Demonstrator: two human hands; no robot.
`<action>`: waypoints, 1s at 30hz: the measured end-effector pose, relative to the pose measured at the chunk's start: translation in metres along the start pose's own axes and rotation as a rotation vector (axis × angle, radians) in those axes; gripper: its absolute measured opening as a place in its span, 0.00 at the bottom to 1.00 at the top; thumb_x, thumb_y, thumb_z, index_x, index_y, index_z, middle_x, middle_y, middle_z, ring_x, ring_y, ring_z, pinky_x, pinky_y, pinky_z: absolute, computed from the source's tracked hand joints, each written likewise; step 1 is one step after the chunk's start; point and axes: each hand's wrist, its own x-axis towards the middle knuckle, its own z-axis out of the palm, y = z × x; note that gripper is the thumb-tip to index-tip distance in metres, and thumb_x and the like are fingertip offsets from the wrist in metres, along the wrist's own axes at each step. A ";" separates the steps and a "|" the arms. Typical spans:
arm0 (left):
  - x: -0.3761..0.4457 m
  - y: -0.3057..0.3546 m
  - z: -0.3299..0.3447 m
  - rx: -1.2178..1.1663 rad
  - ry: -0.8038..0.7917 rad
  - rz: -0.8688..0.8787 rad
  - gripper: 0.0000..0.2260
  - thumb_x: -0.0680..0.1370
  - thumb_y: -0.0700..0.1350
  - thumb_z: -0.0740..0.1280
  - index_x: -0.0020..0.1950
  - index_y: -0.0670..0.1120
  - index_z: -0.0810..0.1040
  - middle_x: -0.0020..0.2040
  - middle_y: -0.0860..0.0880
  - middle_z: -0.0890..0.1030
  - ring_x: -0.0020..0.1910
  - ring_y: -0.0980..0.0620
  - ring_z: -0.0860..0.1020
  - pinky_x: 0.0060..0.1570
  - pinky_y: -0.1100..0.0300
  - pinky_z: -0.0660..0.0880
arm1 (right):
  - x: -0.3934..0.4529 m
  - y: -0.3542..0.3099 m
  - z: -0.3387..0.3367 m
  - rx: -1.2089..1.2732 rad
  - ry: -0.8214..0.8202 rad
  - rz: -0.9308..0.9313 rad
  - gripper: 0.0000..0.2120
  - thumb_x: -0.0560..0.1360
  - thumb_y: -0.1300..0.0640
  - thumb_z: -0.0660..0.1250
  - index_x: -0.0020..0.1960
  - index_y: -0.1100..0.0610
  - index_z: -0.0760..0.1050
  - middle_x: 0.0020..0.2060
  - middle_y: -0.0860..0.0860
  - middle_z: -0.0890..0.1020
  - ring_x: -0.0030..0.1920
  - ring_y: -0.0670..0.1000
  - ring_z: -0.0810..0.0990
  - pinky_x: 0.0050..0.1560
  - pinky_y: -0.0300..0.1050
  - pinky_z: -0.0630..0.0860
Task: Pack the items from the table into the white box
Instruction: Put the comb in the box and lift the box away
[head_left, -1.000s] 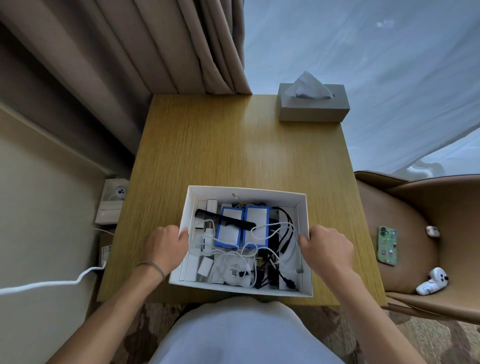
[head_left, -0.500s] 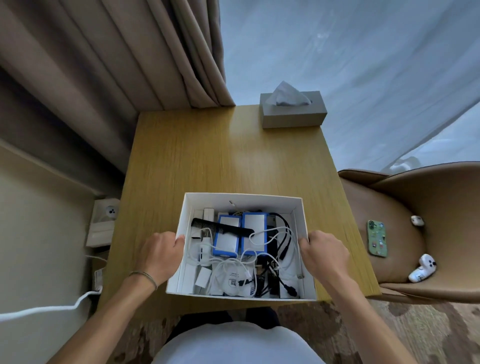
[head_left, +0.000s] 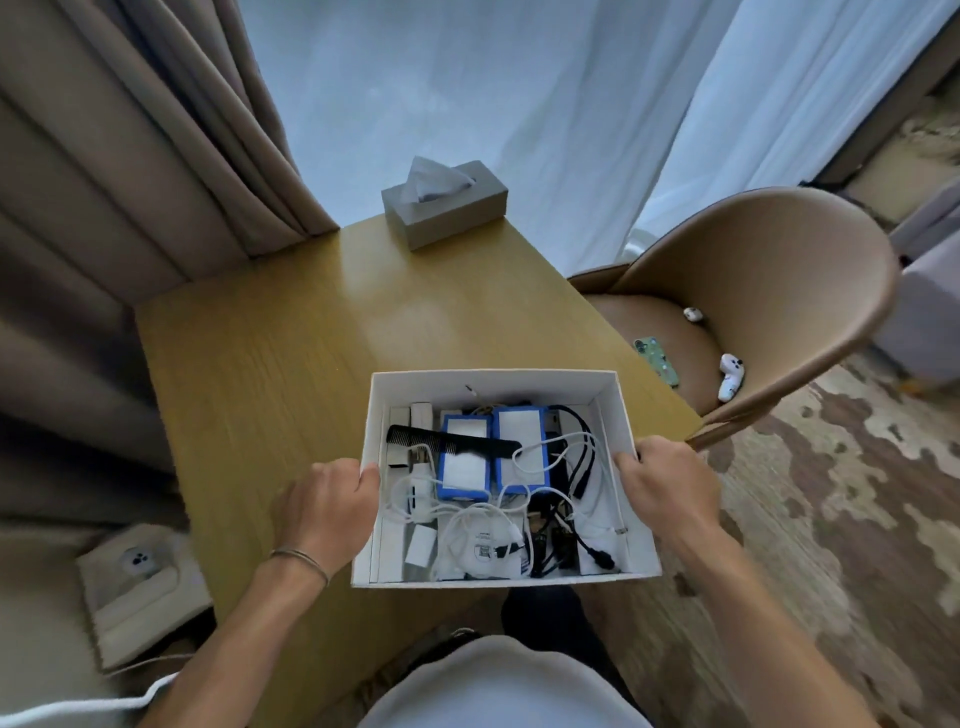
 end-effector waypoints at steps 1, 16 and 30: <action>-0.001 -0.002 -0.001 0.002 -0.007 0.030 0.25 0.81 0.50 0.58 0.25 0.43 0.67 0.22 0.49 0.70 0.21 0.50 0.67 0.26 0.61 0.60 | -0.011 0.003 0.000 0.008 0.013 0.030 0.23 0.79 0.48 0.62 0.28 0.56 0.67 0.25 0.51 0.73 0.26 0.52 0.71 0.27 0.43 0.60; -0.052 0.087 0.008 0.027 -0.143 0.466 0.24 0.81 0.50 0.58 0.25 0.44 0.69 0.23 0.50 0.71 0.24 0.52 0.70 0.27 0.59 0.58 | -0.179 0.102 -0.031 0.073 0.137 0.493 0.21 0.78 0.54 0.63 0.28 0.55 0.61 0.24 0.49 0.64 0.24 0.50 0.59 0.28 0.41 0.57; -0.236 0.244 0.054 0.047 -0.172 0.945 0.23 0.79 0.51 0.58 0.25 0.44 0.71 0.25 0.50 0.72 0.24 0.53 0.71 0.25 0.61 0.61 | -0.414 0.267 -0.043 0.146 0.346 0.952 0.20 0.78 0.53 0.64 0.29 0.55 0.66 0.24 0.49 0.68 0.24 0.49 0.64 0.29 0.41 0.62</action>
